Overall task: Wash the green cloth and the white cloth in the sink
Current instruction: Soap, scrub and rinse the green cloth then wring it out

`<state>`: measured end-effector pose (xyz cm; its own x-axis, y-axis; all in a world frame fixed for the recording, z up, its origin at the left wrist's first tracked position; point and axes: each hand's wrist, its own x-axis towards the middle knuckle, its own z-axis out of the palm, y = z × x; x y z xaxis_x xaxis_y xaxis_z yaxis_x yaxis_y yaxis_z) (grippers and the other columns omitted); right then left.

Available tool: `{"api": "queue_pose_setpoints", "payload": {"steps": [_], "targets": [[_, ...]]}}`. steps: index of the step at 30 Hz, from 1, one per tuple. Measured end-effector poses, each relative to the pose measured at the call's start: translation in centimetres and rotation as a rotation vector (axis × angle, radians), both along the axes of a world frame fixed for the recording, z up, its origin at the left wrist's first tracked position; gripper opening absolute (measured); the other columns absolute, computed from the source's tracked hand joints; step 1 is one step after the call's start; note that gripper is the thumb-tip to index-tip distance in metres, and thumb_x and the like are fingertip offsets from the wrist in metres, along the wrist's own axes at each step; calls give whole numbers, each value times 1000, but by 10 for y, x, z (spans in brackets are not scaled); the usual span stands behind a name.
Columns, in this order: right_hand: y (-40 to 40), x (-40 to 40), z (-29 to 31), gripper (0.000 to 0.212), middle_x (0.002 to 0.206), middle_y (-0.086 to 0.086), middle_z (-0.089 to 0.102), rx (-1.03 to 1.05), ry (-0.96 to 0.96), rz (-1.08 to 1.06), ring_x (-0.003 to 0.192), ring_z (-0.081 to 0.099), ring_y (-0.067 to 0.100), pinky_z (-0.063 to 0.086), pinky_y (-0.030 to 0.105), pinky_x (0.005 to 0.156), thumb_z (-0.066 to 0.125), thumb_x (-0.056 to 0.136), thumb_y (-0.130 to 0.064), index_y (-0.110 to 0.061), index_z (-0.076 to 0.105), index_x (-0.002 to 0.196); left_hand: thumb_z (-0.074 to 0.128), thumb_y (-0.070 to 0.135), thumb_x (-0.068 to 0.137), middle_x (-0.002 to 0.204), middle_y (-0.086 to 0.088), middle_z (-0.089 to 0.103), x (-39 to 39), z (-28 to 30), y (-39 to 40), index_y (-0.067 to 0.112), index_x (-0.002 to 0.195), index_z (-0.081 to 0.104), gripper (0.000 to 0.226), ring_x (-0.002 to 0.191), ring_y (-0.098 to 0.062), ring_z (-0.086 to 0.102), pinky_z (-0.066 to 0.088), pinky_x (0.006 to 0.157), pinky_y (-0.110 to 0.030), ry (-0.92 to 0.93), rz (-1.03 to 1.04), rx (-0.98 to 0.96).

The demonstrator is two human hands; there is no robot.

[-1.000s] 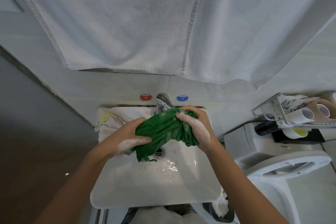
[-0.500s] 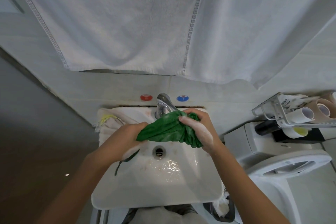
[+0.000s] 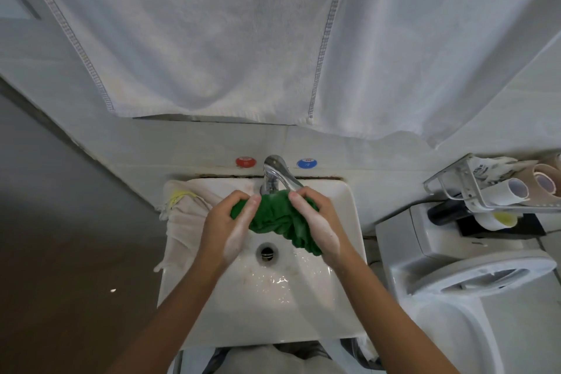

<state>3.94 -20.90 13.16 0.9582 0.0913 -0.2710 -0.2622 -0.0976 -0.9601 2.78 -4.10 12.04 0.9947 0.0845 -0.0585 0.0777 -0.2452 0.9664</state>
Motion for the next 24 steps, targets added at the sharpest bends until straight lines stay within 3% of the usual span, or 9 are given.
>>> {"api": "queue_pose_setpoints", "payload": {"steps": [2,4,6,8,13,16,18,20,24], "targets": [[21,2,2,24,74,0,64,52,10,-31,73,63,18,55,42,72,58,96,-25,-16,66,75,56,35,91,62,-5,58,-2,0,-20,12,69,61,32,59,-12,54,44,54,-28,-18,138,-44],[37,12,4,27,70,3,61,126,23,-171,71,60,19,52,40,70,59,94,-21,-17,65,68,57,18,93,52,1,52,-2,4,-39,15,61,56,33,50,-6,48,41,48,-22,-34,237,-82],[50,13,5,25,65,5,57,163,46,-242,66,57,18,49,34,64,58,91,-14,-13,61,66,56,9,91,48,6,46,11,3,-42,16,54,48,38,45,-3,42,37,47,-18,3,350,-67],[58,2,1,23,61,5,52,130,50,-186,60,51,16,44,27,57,57,88,-9,-10,55,65,53,3,87,46,7,39,29,-2,-36,15,51,41,40,46,-6,34,33,49,-24,83,438,-107],[53,21,-7,19,62,9,48,176,161,-327,64,48,23,42,31,58,50,88,-4,-8,54,69,53,-4,87,44,10,42,3,4,-54,14,52,45,40,40,-1,39,34,43,-13,20,345,-167],[57,7,-10,30,54,0,47,196,208,-293,54,50,16,44,26,56,48,93,-5,-11,48,64,51,-6,82,41,10,35,19,0,-46,18,48,38,43,41,-3,32,30,46,-22,64,366,-175],[61,-9,-15,29,59,5,46,126,182,-219,58,50,17,43,27,57,48,93,-4,-9,47,64,49,-10,78,42,11,29,33,-9,-36,20,47,31,47,44,-7,27,26,49,-26,94,409,-210],[58,-4,-13,26,64,9,50,104,163,-217,64,53,21,46,33,61,51,89,-10,-11,53,64,50,-9,81,41,10,34,21,-7,-40,18,48,35,45,44,-6,30,29,46,-23,49,381,-168],[53,19,-7,32,53,-2,39,222,206,-294,52,42,13,37,25,51,46,87,-3,-17,43,59,53,3,86,44,9,38,6,5,-53,17,51,40,40,47,-8,35,33,46,-22,-52,295,-179]]}}
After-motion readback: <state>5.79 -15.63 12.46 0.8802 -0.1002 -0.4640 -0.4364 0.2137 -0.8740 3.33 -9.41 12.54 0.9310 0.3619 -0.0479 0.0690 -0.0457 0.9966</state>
